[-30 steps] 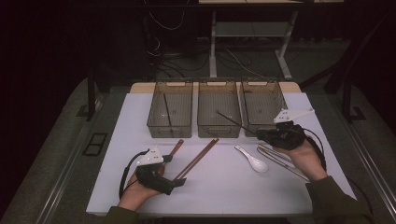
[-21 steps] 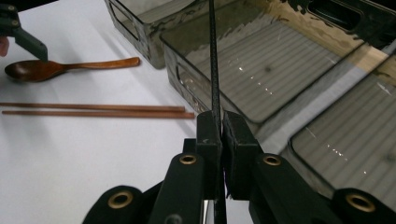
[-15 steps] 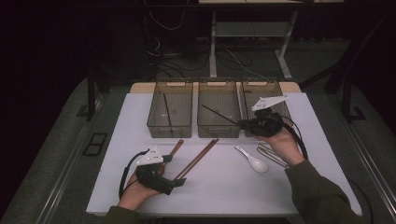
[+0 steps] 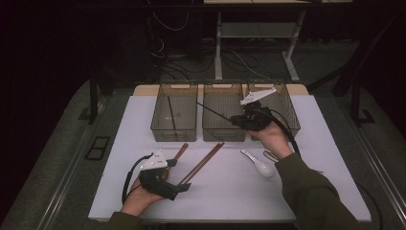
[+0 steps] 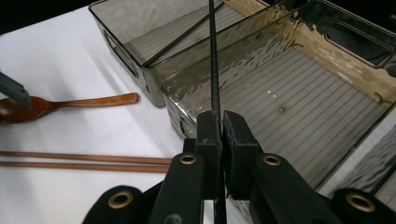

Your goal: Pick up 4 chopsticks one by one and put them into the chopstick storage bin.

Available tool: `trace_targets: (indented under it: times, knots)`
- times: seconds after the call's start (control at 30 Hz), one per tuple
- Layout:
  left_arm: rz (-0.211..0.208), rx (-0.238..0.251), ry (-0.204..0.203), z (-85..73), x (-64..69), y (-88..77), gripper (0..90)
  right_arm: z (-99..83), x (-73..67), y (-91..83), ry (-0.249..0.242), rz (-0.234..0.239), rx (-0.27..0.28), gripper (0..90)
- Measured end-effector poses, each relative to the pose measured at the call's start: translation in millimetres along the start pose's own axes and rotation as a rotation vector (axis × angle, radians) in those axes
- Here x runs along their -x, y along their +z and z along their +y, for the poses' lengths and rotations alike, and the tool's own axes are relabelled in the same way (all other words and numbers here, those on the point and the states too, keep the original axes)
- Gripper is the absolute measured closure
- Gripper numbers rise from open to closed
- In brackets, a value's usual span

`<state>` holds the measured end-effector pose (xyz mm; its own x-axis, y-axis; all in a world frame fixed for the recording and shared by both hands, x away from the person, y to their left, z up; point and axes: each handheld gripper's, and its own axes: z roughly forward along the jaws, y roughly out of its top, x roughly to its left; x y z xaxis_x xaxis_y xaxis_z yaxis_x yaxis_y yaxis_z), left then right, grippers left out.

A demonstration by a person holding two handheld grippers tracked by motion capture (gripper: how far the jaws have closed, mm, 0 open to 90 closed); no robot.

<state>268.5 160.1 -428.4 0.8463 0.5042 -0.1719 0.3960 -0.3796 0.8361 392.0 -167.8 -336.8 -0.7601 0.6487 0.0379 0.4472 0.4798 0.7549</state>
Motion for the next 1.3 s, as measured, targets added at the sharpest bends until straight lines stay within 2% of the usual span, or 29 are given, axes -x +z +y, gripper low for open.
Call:
trace_targets:
  times: [0.33, 0.63, 0.93, 1.3]
  knots:
    - [-0.003, 0.001, 0.001, -0.1, 0.4, 0.3, 0.3, 12.9, 0.0, 18.6, 0.019, -0.001, -0.016, 85.6]
    - [-0.003, -0.002, 0.005, 0.0, -0.3, -0.6, 0.3, 28.5, -3.5, 34.2, 0.004, -0.005, -0.026, 85.6]
    - [-0.005, -0.003, -0.002, -0.1, -0.3, -0.3, 0.3, 41.8, -5.4, 49.9, 0.018, -0.015, -0.042, 85.6]
    - [-0.006, 0.000, 0.009, 0.6, -0.4, 0.0, 0.3, 59.2, -5.1, 72.6, 0.049, -0.017, -0.053, 85.6]
